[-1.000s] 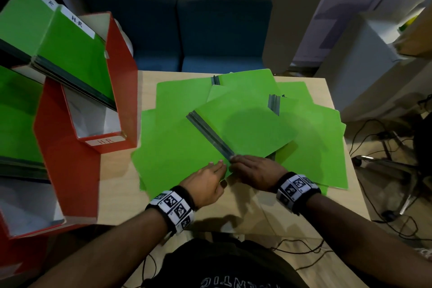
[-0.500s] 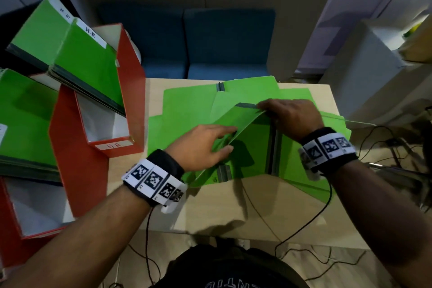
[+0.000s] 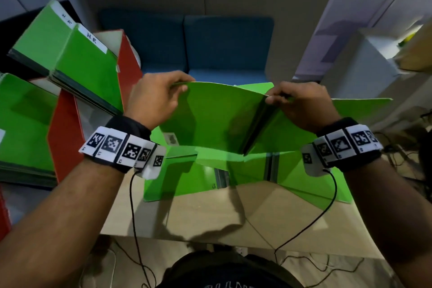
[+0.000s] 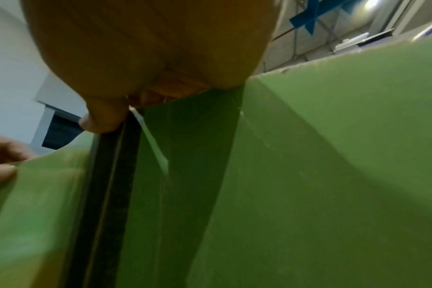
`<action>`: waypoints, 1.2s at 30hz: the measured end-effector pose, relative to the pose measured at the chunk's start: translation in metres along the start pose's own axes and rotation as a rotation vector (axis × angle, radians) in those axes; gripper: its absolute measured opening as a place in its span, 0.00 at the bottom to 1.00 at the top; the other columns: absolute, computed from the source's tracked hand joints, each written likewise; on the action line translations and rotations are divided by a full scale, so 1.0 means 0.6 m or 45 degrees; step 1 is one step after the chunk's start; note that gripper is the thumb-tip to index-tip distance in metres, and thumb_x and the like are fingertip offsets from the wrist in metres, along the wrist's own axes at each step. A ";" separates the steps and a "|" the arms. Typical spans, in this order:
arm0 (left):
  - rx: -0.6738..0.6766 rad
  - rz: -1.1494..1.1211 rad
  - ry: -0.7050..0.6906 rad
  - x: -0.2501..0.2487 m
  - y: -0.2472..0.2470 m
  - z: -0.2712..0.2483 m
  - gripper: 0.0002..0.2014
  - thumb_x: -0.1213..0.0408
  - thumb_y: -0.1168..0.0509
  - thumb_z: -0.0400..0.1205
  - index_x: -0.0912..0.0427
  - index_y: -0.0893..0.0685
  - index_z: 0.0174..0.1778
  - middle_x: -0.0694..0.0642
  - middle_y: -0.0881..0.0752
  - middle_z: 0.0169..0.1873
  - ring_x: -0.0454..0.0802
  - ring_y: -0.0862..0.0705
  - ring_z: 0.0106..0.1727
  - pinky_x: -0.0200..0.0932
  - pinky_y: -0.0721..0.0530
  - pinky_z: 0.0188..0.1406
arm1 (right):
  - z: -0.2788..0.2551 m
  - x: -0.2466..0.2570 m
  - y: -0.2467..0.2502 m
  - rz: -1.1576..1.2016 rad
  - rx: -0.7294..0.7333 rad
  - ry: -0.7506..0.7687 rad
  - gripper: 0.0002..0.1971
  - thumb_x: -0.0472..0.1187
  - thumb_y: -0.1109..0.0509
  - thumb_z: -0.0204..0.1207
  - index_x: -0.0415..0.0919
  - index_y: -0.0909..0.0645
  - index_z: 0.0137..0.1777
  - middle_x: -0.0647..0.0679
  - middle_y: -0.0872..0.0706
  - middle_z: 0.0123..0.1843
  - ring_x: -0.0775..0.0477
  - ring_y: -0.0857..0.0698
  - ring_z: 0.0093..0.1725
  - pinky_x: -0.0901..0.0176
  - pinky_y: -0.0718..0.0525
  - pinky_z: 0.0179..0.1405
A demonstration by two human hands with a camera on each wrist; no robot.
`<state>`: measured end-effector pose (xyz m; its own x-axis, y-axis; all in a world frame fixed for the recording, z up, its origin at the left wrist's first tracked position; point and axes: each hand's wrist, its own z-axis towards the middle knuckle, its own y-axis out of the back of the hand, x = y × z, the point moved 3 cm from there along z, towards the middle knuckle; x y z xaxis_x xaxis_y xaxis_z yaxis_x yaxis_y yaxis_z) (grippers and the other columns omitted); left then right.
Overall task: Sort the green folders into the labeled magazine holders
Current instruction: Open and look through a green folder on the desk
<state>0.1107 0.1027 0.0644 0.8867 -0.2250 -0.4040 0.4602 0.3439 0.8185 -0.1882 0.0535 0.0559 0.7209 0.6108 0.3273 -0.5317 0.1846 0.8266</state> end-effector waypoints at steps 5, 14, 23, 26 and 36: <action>-0.140 0.134 -0.099 0.008 -0.010 0.016 0.08 0.67 0.32 0.81 0.51 0.12 0.52 0.50 0.11 0.45 0.57 0.20 0.54 0.55 0.24 0.52 | -0.001 0.015 -0.010 0.006 -0.086 0.263 0.13 0.55 0.29 0.75 0.46 0.12 0.42 0.50 0.13 0.42 0.43 0.16 0.48 0.44 0.28 0.70; -0.187 -0.057 -0.081 0.017 -0.061 0.029 0.11 0.71 0.38 0.78 0.55 0.12 0.46 0.50 0.12 0.43 0.57 0.22 0.61 0.70 0.31 0.68 | -0.025 0.044 -0.032 0.234 -0.260 -0.534 0.39 0.66 0.32 0.71 0.46 0.31 0.78 0.33 0.58 0.85 0.32 0.57 0.84 0.25 0.51 0.78; -0.292 -0.165 -0.117 0.024 -0.089 0.047 0.11 0.80 0.37 0.75 0.61 0.14 0.41 0.52 0.16 0.41 0.56 0.22 0.54 0.46 0.26 0.56 | -0.026 0.011 -0.027 0.324 -0.744 -0.760 0.39 0.38 0.28 0.66 0.38 0.35 0.80 0.30 0.59 0.84 0.34 0.55 0.84 0.52 0.49 0.82; -0.234 -0.193 -0.210 0.014 -0.100 0.059 0.10 0.80 0.37 0.76 0.62 0.15 0.42 0.55 0.15 0.41 0.54 0.21 0.55 0.39 0.28 0.56 | -0.021 -0.001 -0.046 0.414 -0.743 -0.914 0.43 0.41 0.28 0.66 0.39 0.39 0.82 0.35 0.59 0.85 0.39 0.53 0.85 0.44 0.45 0.83; -0.071 -0.296 -0.342 -0.035 -0.157 0.092 0.07 0.74 0.32 0.78 0.58 0.11 0.44 0.52 0.12 0.40 0.52 0.19 0.47 0.43 0.24 0.53 | 0.024 0.058 -0.084 0.725 -0.209 -0.980 0.46 0.47 0.27 0.77 0.40 0.53 0.85 0.39 0.59 0.86 0.48 0.56 0.85 0.69 0.54 0.75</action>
<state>0.0462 0.0247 0.0186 0.7178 -0.5320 -0.4490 0.6566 0.3029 0.6908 -0.1297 0.0543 0.0320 0.3987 -0.0179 0.9169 -0.9044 0.1580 0.3963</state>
